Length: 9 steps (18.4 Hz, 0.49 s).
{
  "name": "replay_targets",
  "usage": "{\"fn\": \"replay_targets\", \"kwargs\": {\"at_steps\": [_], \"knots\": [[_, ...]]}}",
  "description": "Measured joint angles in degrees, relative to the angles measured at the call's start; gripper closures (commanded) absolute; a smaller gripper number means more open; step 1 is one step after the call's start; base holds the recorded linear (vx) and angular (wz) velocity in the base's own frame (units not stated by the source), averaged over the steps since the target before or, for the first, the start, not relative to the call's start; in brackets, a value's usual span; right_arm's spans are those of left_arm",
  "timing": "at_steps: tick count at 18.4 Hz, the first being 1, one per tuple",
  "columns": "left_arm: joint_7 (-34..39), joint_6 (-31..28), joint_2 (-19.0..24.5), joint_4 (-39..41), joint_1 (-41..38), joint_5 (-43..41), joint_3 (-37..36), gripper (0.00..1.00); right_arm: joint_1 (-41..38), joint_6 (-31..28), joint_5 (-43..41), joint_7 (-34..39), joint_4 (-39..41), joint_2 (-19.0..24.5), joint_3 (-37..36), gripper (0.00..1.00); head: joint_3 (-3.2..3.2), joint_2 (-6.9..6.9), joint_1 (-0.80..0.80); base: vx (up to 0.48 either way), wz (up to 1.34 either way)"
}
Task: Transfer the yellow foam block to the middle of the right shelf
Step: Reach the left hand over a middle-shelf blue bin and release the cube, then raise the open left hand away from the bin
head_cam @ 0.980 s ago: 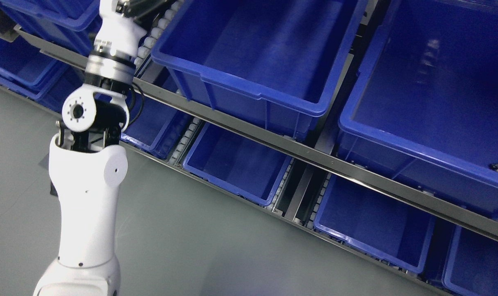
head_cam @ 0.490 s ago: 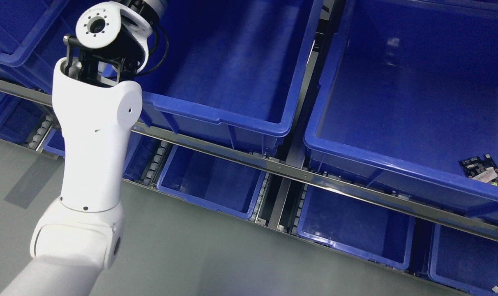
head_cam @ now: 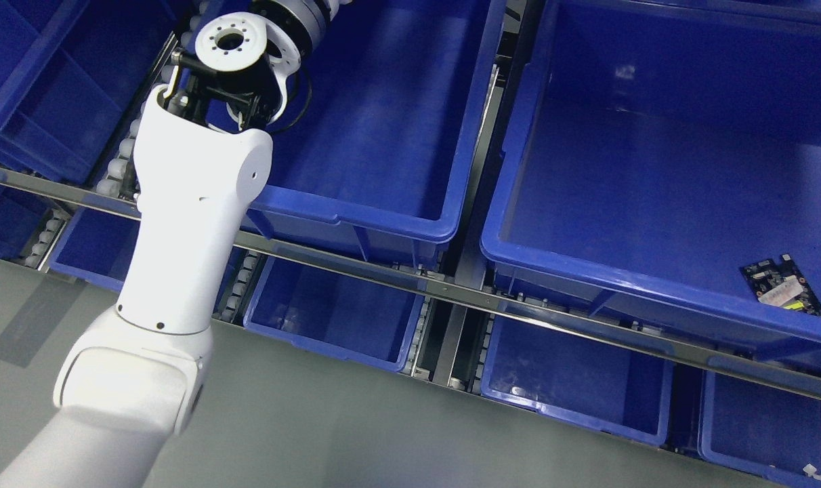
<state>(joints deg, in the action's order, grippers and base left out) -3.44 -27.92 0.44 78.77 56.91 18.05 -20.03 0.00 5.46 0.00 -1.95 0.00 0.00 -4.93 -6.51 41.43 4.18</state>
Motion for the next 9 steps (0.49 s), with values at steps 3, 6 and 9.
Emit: {"fn": "replay_targets", "kwargs": {"at_steps": [3,6,9], "knots": [[0.0,-0.2,-0.12,-2.02,-0.3,-1.4,-1.13,0.0,0.0,0.0,0.0,0.0,0.0,0.0,0.0,0.0,0.0,0.0,0.0,-0.007,0.01],[-0.2,1.33,-0.19,-2.47,-0.79,-2.17,-1.18,0.0,0.0,0.0,0.0,0.0,0.0,0.0,0.0,0.0,0.0,0.01,0.0,-0.011,0.01],[-0.3,5.59,-0.27,-0.39,-2.08,-2.54,0.02,0.0,0.01,0.0,0.0,0.0,0.0,0.0,0.0,0.0,0.0,0.01,0.0,0.0,0.0]]}}
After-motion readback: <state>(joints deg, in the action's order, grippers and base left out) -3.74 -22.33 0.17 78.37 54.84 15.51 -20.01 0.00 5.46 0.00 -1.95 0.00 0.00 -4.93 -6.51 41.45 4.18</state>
